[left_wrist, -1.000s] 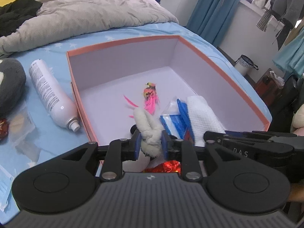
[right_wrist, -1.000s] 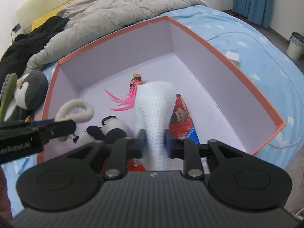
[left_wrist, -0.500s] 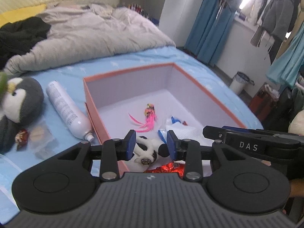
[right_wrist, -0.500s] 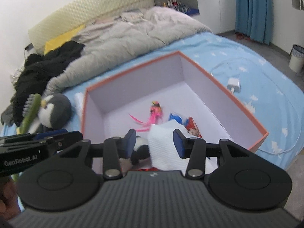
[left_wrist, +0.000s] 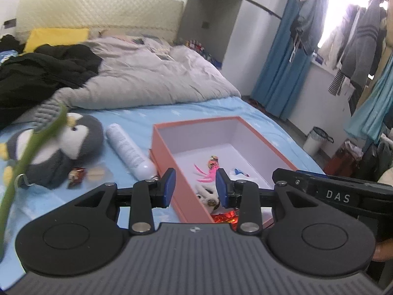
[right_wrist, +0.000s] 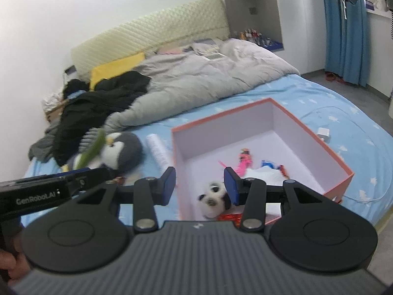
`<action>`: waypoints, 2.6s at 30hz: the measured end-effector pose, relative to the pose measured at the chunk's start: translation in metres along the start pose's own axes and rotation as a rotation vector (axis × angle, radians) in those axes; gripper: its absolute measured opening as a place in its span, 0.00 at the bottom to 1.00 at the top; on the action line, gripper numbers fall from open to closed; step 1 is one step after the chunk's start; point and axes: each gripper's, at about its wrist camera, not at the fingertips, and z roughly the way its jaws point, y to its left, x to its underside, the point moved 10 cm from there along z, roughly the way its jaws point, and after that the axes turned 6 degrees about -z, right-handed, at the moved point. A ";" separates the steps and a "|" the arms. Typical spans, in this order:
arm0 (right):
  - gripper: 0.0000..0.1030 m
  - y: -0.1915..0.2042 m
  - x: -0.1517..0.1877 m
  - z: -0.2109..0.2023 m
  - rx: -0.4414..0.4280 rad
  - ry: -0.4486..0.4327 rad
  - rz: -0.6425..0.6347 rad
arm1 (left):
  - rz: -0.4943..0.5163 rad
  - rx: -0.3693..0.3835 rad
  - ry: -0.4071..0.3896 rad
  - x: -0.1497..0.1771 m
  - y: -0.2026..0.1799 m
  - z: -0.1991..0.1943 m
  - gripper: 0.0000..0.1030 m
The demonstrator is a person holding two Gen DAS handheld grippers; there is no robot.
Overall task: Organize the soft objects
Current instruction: 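Withdraw both open grippers from the box back over the bed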
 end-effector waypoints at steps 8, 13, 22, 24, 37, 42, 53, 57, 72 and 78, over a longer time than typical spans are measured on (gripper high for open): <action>0.45 0.048 0.011 -0.026 -0.058 -0.020 -0.049 | -0.045 -0.026 -0.057 0.013 0.031 -0.064 0.40; 0.45 0.074 0.020 -0.037 -0.091 -0.027 -0.075 | -0.069 -0.048 -0.085 0.022 0.048 -0.095 0.40; 0.45 0.119 0.041 -0.052 -0.164 -0.027 -0.123 | -0.105 -0.097 -0.102 0.051 0.076 -0.139 0.40; 0.45 0.128 0.045 -0.053 -0.179 -0.024 -0.133 | -0.111 -0.109 -0.103 0.055 0.080 -0.143 0.40; 0.45 0.155 0.092 -0.044 -0.225 0.040 -0.177 | -0.173 -0.185 -0.066 0.096 0.119 -0.143 0.46; 0.45 0.154 0.110 -0.036 -0.227 0.058 -0.174 | -0.206 -0.209 -0.042 0.116 0.138 -0.134 0.48; 0.45 0.150 0.135 -0.005 -0.222 0.125 -0.179 | -0.270 -0.228 0.007 0.134 0.169 -0.093 0.51; 0.45 0.152 0.135 0.017 -0.222 0.144 -0.197 | -0.300 -0.235 0.030 0.136 0.185 -0.067 0.51; 0.45 0.159 0.131 0.132 -0.199 0.204 -0.254 | -0.384 -0.251 0.069 0.135 0.251 0.035 0.51; 0.45 0.160 0.127 0.178 -0.196 0.211 -0.257 | -0.398 -0.263 0.079 0.138 0.268 0.067 0.51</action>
